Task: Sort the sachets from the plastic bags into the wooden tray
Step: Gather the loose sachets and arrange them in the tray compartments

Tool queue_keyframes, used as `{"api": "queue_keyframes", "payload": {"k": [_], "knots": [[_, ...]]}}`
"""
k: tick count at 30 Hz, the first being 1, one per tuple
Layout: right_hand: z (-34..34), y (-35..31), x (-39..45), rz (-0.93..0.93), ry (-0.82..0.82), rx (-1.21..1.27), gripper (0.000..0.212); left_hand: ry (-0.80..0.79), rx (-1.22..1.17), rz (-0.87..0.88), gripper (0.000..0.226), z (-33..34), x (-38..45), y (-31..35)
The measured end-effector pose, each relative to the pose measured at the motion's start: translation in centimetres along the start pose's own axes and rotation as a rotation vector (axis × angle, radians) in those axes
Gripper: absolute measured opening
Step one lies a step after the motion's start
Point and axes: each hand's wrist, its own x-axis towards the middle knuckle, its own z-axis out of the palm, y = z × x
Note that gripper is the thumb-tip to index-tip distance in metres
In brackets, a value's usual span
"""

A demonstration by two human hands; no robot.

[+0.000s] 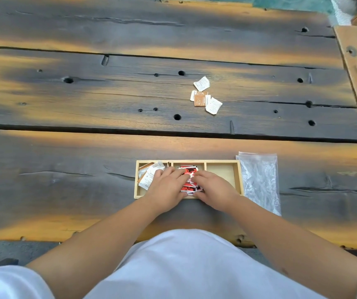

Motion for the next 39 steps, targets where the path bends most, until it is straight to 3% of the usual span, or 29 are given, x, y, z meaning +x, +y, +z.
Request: {"api": "queue_keyframes", "payload": {"k": [9, 15, 21, 25, 34, 39], "knots": [[0.5, -0.6, 0.9, -0.004, 0.085, -0.14, 0.031, 0.015, 0.026, 0.025, 0.048, -0.5, 0.9, -0.8], [0.3, -0.7, 1.6, -0.003, 0.0, -0.107, 0.029, 0.008, 0.099, 0.062, 0.036, -0.6, 1.6, -1.1], [-1.4, 0.5, 1.6, -0.022, -0.09, -0.051, 0.04, -0.004, 0.082, 0.112, 0.048, -0.7, 2.0, -2.0], [-2.7, 0.9, 1.7, 0.007, -0.016, -0.037, 0.041, 0.045, 0.075, 0.166, 0.063, -1.6, 2.4, -3.2], [-7.3, 5.1, 8.1, 0.272, 0.128, 0.076, 0.038, 0.006, -0.015, 0.044, 0.068, -6.6, 10.4, -6.2], [-9.9, 8.5, 12.8, 0.476, 0.191, 0.199, 0.047, -0.06, -0.063, 0.042, 0.072, -8.2, 16.6, -7.7]]}}
